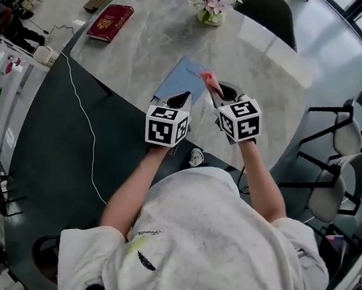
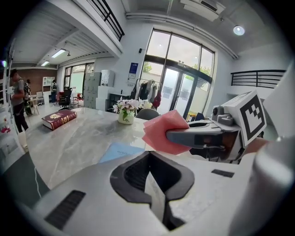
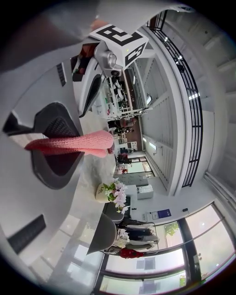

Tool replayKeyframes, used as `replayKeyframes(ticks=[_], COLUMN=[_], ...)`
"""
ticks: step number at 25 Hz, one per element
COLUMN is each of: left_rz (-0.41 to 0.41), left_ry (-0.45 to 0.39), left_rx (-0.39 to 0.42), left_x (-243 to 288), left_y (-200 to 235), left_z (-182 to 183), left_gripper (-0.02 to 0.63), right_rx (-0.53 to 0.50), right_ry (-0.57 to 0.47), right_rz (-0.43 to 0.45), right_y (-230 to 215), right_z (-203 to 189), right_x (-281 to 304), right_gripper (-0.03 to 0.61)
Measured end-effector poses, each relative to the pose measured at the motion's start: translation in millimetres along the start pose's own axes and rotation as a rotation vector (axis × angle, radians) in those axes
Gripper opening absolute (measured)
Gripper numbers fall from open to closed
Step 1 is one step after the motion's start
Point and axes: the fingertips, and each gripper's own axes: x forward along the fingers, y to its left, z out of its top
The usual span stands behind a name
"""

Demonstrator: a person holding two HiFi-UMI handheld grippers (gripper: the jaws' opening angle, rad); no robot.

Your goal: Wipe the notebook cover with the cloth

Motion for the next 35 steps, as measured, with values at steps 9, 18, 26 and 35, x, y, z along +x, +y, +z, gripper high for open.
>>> replayKeyframes(ticks=[9,18,26,35], left_rz=[0.031,0.078,0.094,0.039], left_ry=[0.042,0.066,0.069,0.086], left_rx=[-0.009,-0.043,-0.086,-0.096], left_x=[29.0,34.3,29.5,30.6], left_y=[18.7,42.5,60.9,74.3], left_z=[0.5,-7.6,-18.2,-26.5], left_gripper=[0.006,0.006,0.006,0.006], right_rx=[0.004,-0.06,-0.09,-0.091], right_ry=[0.054,0.15,0.237,0.304], right_rz=[-0.016,-0.057,-0.055,-0.051], right_y=[-54.1,-91.1,-91.6,-71.4], right_z=[-7.4,-35.3,-57.3,-73.3], right_x=[44.3,88.7,120.5,134.1], right_gripper=[0.015,0.015,0.015,0.015])
